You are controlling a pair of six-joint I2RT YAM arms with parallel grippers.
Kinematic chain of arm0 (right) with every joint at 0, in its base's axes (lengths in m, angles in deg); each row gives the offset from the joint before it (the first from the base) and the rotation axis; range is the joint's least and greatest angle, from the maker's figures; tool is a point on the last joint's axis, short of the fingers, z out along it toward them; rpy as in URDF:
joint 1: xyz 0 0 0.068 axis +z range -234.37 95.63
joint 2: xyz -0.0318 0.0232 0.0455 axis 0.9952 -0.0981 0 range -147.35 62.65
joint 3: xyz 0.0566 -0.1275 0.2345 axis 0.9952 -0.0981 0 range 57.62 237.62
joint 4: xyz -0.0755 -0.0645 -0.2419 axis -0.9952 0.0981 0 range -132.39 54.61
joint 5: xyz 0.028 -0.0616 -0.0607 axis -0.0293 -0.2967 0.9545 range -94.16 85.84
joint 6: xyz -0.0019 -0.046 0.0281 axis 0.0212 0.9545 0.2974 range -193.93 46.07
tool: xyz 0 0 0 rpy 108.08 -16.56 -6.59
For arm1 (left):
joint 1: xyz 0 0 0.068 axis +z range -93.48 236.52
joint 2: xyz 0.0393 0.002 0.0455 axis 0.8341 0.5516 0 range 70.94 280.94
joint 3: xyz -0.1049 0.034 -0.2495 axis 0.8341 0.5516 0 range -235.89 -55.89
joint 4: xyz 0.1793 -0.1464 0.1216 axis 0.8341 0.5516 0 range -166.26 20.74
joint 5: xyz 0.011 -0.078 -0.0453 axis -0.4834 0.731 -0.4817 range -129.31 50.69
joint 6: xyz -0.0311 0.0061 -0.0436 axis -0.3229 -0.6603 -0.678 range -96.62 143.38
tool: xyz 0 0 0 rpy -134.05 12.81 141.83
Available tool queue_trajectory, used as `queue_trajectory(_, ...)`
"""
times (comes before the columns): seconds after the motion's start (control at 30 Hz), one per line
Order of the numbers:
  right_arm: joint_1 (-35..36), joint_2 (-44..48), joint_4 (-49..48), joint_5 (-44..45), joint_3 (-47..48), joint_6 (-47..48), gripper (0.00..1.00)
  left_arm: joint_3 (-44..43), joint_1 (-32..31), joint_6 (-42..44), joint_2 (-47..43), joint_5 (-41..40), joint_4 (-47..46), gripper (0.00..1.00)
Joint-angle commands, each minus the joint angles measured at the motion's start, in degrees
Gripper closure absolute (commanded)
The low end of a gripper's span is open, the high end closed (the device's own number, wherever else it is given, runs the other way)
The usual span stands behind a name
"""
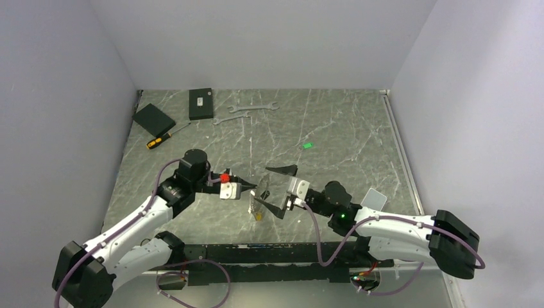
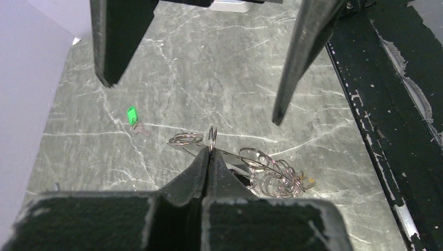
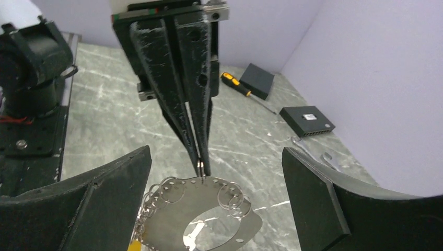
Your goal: Put the keys on the keyring
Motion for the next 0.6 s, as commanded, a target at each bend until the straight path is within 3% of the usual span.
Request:
queue_trajectory(0.0, 0.16, 2.70, -6.15, 8.19, -0.35, -3.94, 0.00, -0.43, 0.15, 3.29, -2.93, -1.50, -1.00, 1.00)
queue_trajectory(0.1, -1.21, 3.71, 0.61, 18.98, 3.96, -11.01, 0.01, 2.57, 0.01, 0.50, -5.39, -5.59, -7.48, 1.00)
queue_trajectory(0.27, -9.31, -2.30, 31.05, 33.60, 22.82, -28.59, 0.09, 1.55, -0.22, 7.37, -6.20, -5.98, -0.42, 1.00)
queue_trajectory(0.37, -15.71, -8.81, 46.88, 37.27, 33.93, -37.92, 0.19, 0.88, -0.81, 10.45, -6.31, -6.38, 2.70, 1.00)
queue_trajectory(0.47, -19.02, -15.27, 55.15, 41.32, 39.17, -40.61, 0.21, 0.62, -1.45, 11.55, -7.11, -6.21, 4.29, 1.00)
queue_trajectory(0.57, -24.61, -23.93, 63.96, 39.35, 44.72, -45.88, 0.21, 0.27, -2.22, 12.88, -7.57, -6.19, 6.12, 1.00)
